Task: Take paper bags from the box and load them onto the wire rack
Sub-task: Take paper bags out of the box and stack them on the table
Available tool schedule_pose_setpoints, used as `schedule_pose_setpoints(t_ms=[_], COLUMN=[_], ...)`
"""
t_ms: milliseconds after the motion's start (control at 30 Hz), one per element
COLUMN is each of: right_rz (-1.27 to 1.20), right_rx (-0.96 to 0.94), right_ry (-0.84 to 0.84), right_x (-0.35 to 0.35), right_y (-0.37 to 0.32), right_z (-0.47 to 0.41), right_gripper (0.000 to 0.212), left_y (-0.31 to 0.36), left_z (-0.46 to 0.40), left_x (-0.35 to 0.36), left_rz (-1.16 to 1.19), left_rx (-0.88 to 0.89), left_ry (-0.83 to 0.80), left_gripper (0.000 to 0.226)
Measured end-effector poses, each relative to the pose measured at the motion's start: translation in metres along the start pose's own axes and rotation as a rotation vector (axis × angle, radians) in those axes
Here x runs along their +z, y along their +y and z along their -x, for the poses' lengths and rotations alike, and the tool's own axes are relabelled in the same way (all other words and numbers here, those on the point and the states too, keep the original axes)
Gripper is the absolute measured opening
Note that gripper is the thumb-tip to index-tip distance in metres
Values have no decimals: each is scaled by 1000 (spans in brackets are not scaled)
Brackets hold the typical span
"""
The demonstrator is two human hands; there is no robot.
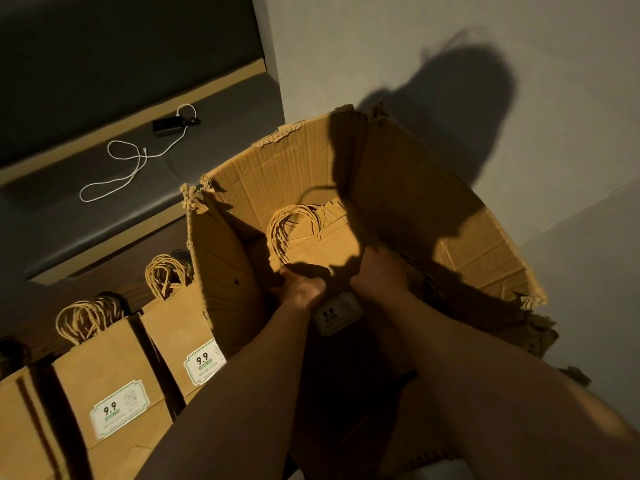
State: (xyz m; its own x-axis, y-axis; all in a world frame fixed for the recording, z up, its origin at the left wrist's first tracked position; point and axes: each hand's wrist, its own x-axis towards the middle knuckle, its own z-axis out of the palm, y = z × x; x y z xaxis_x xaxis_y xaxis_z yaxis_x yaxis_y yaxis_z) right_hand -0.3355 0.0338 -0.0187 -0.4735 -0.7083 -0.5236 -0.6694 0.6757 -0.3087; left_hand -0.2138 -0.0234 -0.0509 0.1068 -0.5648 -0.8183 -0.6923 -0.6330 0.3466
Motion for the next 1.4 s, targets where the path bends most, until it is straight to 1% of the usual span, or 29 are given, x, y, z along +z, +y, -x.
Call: schedule_pose_setpoints(t_ms=[67, 133, 167, 233, 267, 333, 400, 433, 500, 567, 633, 667, 700, 767, 833, 867, 933, 1033, 1133, 1200, 1267, 1300, 1367, 1400], right_rz=[-8, -21, -20, -41, -86, -178, -209, -241, -413, -621, -839, -957, -1061, -1164, -1176, -1183, -1171, -1151, -1091, -982, -891, -880, -930, -961], right_rx=[-23, -55, -82, -144, -169, -218, -240, -224, -168, -144, -136, -132, -147, -200, -222, -223, -223, -256, -341, -379, -392, -414, -466, -477], right_ry=[22, 54, 73, 112, 98, 2, -66, -68, -28, 108, 236, 243, 230, 231, 288, 318, 369, 414, 432, 473, 437, 380, 203, 132], right_x=[-1, 1, 2, 3, 3, 3, 2, -1, -14, -36, -65, -80, -95, -122, -139, -144, -147, -149, -149, -151, -148, -144, -128, -117], right_y=[-1, -1, 0, 2, 3, 1, -2, -2, -5, -9, -16, -20, -24, -31, -38, -41, -49, -69, -98, -118, -142, -153, -175, -184], right_z=[2, 4, 6, 8, 10, 13, 18, 16, 18, 19, 26, 32, 38, 51, 64, 69, 77, 89, 100, 103, 114, 120, 128, 127], right_gripper=[56, 52, 51, 51, 52, 59, 66, 67, 68, 64, 55, 50, 46, 42, 39, 38, 34, 30, 38, 48, 54, 53, 41, 40], left_y=[0, -5, -8, -25, -26, -10, 3, 8, 13, 15, 17, 17, 17, 15, 12, 11, 10, 3, -10, -17, -27, -34, -54, -67], left_z=[-5, -24, -39, -99, -98, -47, -5, 6, 17, 27, 41, 45, 54, 66, 79, 82, 87, 102, 117, 129, 137, 139, 138, 136], left_x=[2, 8, 13, 36, 35, 16, 1, -4, -15, -26, -40, -46, -53, -71, -93, -104, -126, -160, -187, -204, -228, -241, -265, -274], left_rz=[41, 57, 54, 127, 128, 126, 124, 140, 136, 156, 263, 304, 355, 481, 613, 648, 653, 631, 731, 826, 889, 905, 912, 912], left_rx=[11, 31, 53, 79, 76, 76, 51, 37, 48, 116, 198, 255, 312, 400, 492, 545, 638, 718, 769, 795, 828, 838, 834, 822], left_ry=[-9, -28, -40, -6, 0, -27, -42, -32, 52, 136, 110, 84, 52, -27, -134, -173, -197, -161, -138, -98, -30, 12, 101, 139], left_gripper=[91, 92, 93, 94, 96, 94, 76, 73, 79, 91, 103, 103, 98, 77, 49, 41, 38, 30, 28, 31, 32, 32, 31, 31])
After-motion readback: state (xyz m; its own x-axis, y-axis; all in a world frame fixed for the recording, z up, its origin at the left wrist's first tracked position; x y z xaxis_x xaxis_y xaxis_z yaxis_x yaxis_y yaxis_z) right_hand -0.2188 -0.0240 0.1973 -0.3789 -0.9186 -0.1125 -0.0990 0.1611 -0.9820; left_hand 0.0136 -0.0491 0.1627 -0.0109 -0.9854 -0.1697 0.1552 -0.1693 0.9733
